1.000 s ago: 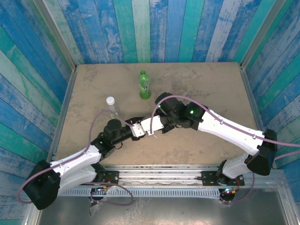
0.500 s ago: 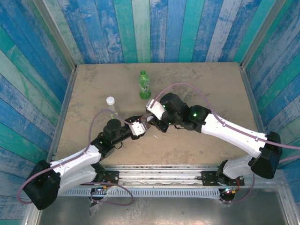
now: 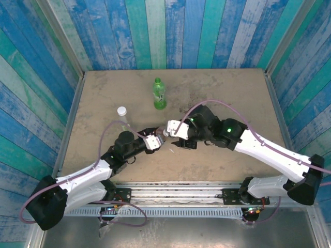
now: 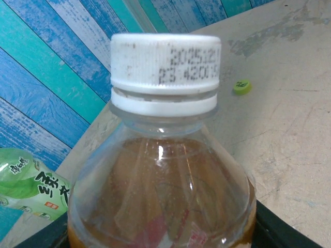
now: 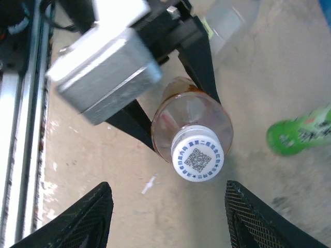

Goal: Screw on the bottle caps

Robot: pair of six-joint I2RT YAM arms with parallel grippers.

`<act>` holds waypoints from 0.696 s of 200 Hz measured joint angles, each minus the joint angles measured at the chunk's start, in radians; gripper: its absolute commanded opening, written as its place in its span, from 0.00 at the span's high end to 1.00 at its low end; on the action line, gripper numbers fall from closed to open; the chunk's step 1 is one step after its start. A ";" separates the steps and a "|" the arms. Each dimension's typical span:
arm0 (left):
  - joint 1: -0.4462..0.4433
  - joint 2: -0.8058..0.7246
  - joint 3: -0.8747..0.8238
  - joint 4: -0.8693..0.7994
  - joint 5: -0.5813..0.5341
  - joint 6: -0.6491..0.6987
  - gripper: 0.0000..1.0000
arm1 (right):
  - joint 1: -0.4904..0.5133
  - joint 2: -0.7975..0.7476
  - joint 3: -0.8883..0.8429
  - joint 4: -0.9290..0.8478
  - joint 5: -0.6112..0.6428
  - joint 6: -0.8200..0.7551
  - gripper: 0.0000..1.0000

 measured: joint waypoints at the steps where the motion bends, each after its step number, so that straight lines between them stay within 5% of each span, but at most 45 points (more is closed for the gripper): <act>1: 0.000 0.000 0.000 0.000 0.000 0.000 0.50 | 0.000 0.000 0.001 0.000 0.000 -0.007 0.41; 55: 0.000 0.000 0.000 0.005 0.001 0.002 0.50 | 0.027 0.074 0.051 -0.019 0.050 -0.271 0.52; 139: 0.000 0.000 -0.008 0.011 0.007 0.002 0.50 | 0.028 0.134 0.092 -0.030 0.114 -0.341 0.68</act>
